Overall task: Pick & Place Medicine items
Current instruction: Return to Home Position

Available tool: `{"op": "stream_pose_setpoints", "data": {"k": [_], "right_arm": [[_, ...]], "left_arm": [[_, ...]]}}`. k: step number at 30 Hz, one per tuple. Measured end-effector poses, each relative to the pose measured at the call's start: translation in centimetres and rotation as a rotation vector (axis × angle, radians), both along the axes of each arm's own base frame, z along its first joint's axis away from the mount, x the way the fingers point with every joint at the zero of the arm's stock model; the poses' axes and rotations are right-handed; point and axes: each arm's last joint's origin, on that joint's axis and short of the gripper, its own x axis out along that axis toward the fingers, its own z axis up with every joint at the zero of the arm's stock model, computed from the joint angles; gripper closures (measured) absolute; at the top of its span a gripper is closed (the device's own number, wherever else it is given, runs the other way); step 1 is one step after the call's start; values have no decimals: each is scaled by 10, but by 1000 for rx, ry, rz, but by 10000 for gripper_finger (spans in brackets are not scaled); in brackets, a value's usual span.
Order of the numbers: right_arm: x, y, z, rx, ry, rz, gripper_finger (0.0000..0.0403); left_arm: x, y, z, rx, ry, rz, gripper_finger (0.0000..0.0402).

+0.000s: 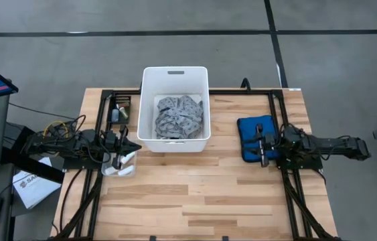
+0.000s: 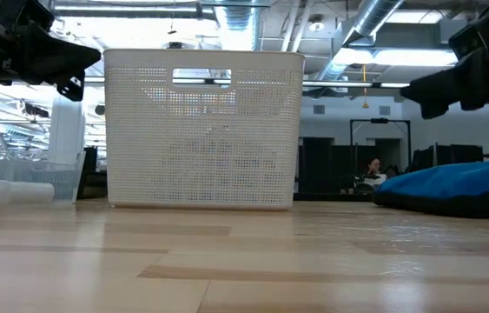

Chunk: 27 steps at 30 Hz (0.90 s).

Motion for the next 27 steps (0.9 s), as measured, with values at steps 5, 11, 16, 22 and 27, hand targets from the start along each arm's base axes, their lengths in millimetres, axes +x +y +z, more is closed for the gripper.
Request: {"op": "stream_pose_setpoints", "data": {"k": [5,11,16,22,27], "right_arm": [[0,-1,-2,-39,15,-37,294],[1,-2,-4,-39,48,-72,294],[2,-2,-6,107,63,-84,294],[2,-2,-6,126,61,-85,294],[2,-2,-6,126,61,-85,294]], "left_arm": [[0,0,0,0,0,0,399],[0,0,0,0,0,0,399],[0,0,0,0,0,0,399],[0,0,0,0,0,0,399],[0,0,0,0,0,0,399]]}}
